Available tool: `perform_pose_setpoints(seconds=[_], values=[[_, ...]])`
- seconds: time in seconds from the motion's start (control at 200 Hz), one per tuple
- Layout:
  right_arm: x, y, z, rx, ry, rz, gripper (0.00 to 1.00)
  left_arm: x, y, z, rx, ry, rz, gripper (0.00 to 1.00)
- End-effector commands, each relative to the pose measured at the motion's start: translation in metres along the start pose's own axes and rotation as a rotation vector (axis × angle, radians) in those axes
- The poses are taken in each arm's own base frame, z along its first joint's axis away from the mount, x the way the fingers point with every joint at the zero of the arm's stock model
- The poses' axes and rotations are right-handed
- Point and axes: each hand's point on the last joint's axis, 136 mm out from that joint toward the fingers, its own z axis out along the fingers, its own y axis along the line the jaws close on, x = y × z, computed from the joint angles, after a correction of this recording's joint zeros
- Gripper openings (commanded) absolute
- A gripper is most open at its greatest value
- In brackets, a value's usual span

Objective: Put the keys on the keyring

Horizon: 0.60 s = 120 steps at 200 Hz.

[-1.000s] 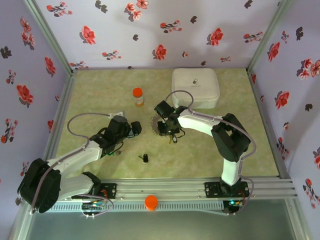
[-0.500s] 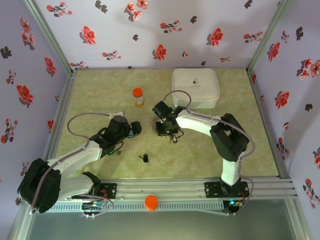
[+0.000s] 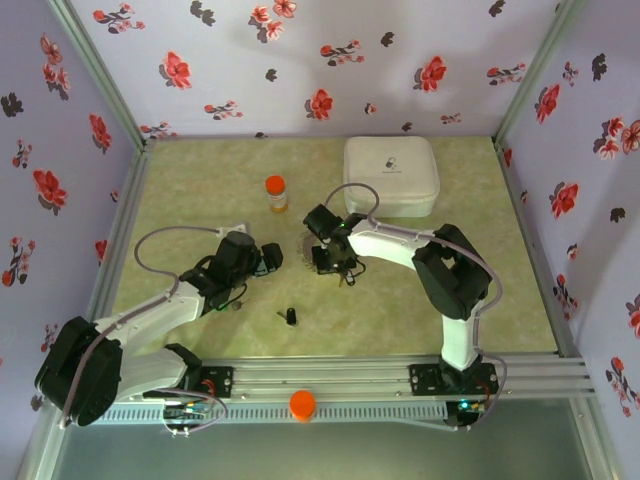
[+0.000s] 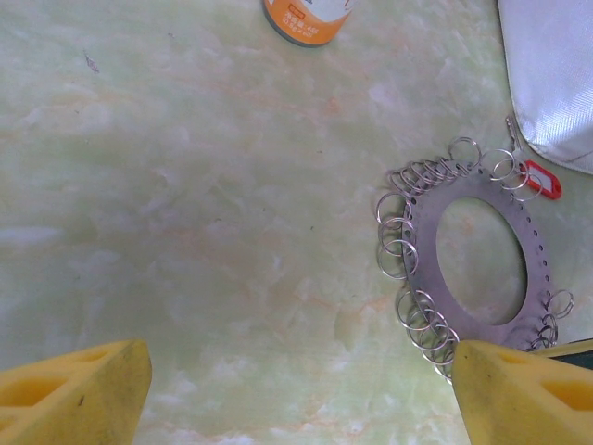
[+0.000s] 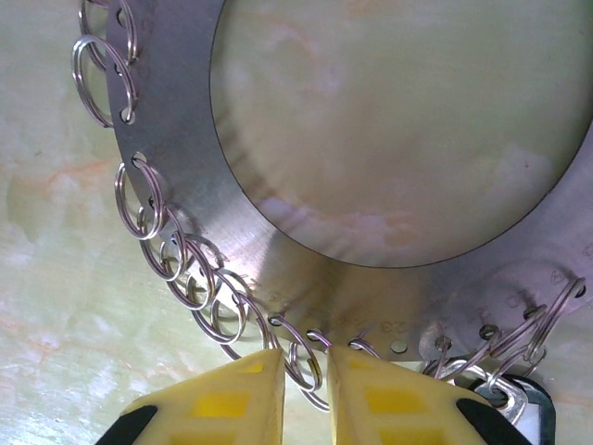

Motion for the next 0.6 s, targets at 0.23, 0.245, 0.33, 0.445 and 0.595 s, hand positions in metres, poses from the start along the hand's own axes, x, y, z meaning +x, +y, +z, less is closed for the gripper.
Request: perform_pose_setpoints(seconds=[0.23,0.245,0.33,0.445,0.595], values=[[0.003,0.004,0.008,-0.006,0.016,-0.006,0.14,-0.004,0.000,-0.001,-0.008,-0.023,-0.009,0.84],[0.003,0.004,0.008,-0.007,0.016,-0.007,0.13,-0.004,0.000,-0.001,-0.009,-0.023,-0.008,0.84],[0.004,0.005,0.009,-0.011,0.022,-0.018,0.06,-0.005,0.000,-0.001,-0.007,-0.024,-0.008,0.84],[0.003,0.006,0.004,-0.015,0.018,-0.039,0.00,-0.004,0.000,-0.001,-0.010,-0.022,-0.009,0.84],[0.002,0.006,-0.011,0.045,-0.006,-0.126,0.00,-0.004,0.000,-0.001,-0.012,-0.021,-0.006,0.84]])
